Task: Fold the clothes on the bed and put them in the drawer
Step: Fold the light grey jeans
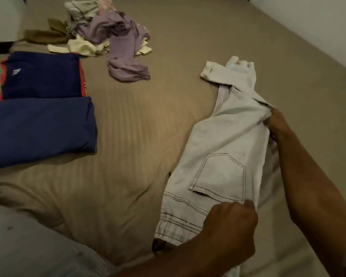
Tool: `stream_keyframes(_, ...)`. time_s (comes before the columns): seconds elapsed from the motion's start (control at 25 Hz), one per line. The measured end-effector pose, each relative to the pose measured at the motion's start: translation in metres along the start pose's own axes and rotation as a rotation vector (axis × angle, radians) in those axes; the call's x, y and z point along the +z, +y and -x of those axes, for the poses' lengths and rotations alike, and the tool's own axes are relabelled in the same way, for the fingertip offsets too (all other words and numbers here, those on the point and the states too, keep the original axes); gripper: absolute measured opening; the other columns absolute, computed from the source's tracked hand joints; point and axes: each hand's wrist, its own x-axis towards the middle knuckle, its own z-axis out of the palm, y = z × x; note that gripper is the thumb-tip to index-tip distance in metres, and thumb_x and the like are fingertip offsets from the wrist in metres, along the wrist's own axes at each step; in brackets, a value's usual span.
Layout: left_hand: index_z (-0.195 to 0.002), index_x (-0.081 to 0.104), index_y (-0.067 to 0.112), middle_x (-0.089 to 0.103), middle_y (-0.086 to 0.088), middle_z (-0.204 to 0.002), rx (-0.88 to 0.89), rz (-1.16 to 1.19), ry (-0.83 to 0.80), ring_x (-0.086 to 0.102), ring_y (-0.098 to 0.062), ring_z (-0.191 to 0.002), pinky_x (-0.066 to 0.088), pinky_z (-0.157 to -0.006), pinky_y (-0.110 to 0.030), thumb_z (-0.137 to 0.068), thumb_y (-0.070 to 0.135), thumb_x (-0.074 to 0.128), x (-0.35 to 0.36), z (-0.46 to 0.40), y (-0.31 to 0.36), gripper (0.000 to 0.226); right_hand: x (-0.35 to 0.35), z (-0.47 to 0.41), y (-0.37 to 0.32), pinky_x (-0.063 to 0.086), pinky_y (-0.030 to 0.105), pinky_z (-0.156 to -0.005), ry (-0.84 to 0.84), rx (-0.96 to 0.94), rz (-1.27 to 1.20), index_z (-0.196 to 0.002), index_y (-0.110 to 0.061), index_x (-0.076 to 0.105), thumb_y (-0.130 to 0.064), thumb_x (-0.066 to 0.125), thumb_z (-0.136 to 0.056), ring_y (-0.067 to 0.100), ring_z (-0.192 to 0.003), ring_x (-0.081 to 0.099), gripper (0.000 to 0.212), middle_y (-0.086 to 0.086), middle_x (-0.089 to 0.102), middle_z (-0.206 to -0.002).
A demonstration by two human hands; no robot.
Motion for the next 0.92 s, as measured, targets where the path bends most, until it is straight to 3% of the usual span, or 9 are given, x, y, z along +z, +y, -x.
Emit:
stream_keyframes(0.08, -0.126, 0.053, 0.002, 0.063, -0.019, -0.109, -0.039, -0.012, -0.139, 0.062, -0.038, -0.097, 0.041, -0.074, -0.039, -0.092, 0.040, 0.072, 0.020, -0.001, 0.003, 0.054, 0.002, -0.002, 0.037, 0.046, 0.052, -0.107, -0.072, -0.100, 0.373, -0.159, -0.019, 0.035, -0.038, 0.043, -0.084, 0.044, -0.129, 0.054, 0.078, 0.023, 0.053, -0.145)
stream_keyframes(0.16, -0.126, 0.054, 0.010, 0.066, -0.013, -0.110, -0.103, 0.096, -0.160, 0.063, -0.031, -0.100, 0.045, -0.078, -0.037, -0.086, 0.066, 0.067, 0.025, 0.002, -0.004, 0.070, 0.015, -0.014, 0.055, 0.044, 0.054, -0.097, -0.050, -0.192, 0.565, -0.162, -0.012, 0.023, -0.040, 0.031, -0.082, 0.054, -0.118, 0.054, 0.086, 0.036, 0.051, -0.136)
stream_keyframes(0.28, -0.117, 0.065, 0.029, 0.075, 0.006, -0.085, -0.205, 0.393, 0.141, 0.069, -0.005, -0.079, 0.059, -0.076, -0.033, -0.080, 0.074, 0.067, 0.010, 0.014, -0.037, 0.058, 0.026, -0.005, 0.046, 0.045, 0.056, -0.095, 0.112, -0.246, 0.728, -0.163, -0.015, 0.021, -0.039, 0.038, -0.090, 0.054, -0.114, 0.054, 0.078, 0.035, 0.049, -0.136)
stream_keyframes(0.4, -0.100, 0.062, 0.031, 0.067, 0.014, -0.074, -0.382, 0.191, 0.512, 0.065, -0.003, -0.068, 0.057, -0.067, -0.033, -0.079, 0.067, 0.073, -0.016, 0.031, -0.097, 0.043, 0.026, 0.024, 0.034, 0.044, 0.054, -0.094, 0.280, -0.186, 0.726, -0.158, -0.014, 0.028, -0.041, 0.045, -0.102, 0.048, -0.111, 0.053, 0.064, 0.031, 0.054, -0.123)
stream_keyframes(0.48, -0.098, 0.056, 0.029, 0.061, 0.013, -0.084, -0.564, 0.009, 0.447, 0.062, -0.009, -0.073, 0.055, -0.067, -0.033, -0.069, 0.086, 0.065, -0.024, 0.047, -0.129, 0.065, 0.024, 0.056, 0.027, 0.044, 0.053, -0.093, 0.271, -0.136, 0.675, -0.153, -0.006, 0.031, -0.051, 0.047, -0.099, 0.047, -0.114, 0.051, 0.072, 0.032, 0.053, -0.123)
stream_keyframes(0.56, -0.094, 0.052, 0.029, 0.060, 0.011, -0.081, -0.678, 0.043, 0.276, 0.060, -0.008, -0.071, 0.052, -0.064, -0.032, -0.061, 0.098, 0.054, -0.021, 0.062, -0.139, 0.077, 0.018, 0.100, 0.027, 0.046, 0.050, -0.087, 0.230, -0.086, 0.596, -0.143, 0.004, 0.037, -0.055, 0.048, -0.094, 0.049, -0.114, 0.055, 0.078, 0.032, 0.053, -0.127)
stream_keyframes(0.72, -0.087, 0.068, 0.029, 0.071, 0.016, -0.078, -0.543, 0.435, 0.148, 0.065, 0.004, -0.071, 0.050, -0.061, -0.021, -0.061, 0.075, 0.082, -0.007, 0.071, -0.135, 0.054, 0.016, 0.193, 0.026, 0.047, 0.045, -0.085, 0.181, 0.008, 0.474, -0.125, 0.003, 0.050, -0.046, 0.057, -0.100, 0.047, -0.109, 0.063, 0.056, 0.027, 0.064, -0.121)
stream_keyframes(0.84, -0.104, 0.079, 0.022, 0.079, 0.011, -0.099, -0.463, 0.853, 0.081, 0.075, -0.007, -0.093, 0.060, -0.092, -0.039, -0.067, 0.030, 0.090, -0.005, 0.066, -0.141, 0.039, 0.024, 0.238, 0.016, 0.048, 0.045, -0.090, 0.129, 0.084, 0.523, -0.130, 0.000, 0.049, -0.047, 0.058, -0.100, 0.045, -0.113, 0.062, 0.057, 0.025, 0.065, -0.125)
stream_keyframes(0.92, -0.104, 0.079, 0.012, 0.080, 0.000, -0.099, -0.537, 1.003, 0.088, 0.077, -0.019, -0.094, 0.059, -0.096, -0.046, -0.071, 0.006, 0.086, -0.012, 0.071, -0.152, 0.034, 0.034, 0.258, 0.008, 0.048, 0.045, -0.093, 0.099, 0.154, 0.459, -0.136, 0.000, 0.043, -0.045, 0.059, -0.099, 0.045, -0.117, 0.060, 0.060, 0.025, 0.061, -0.133)
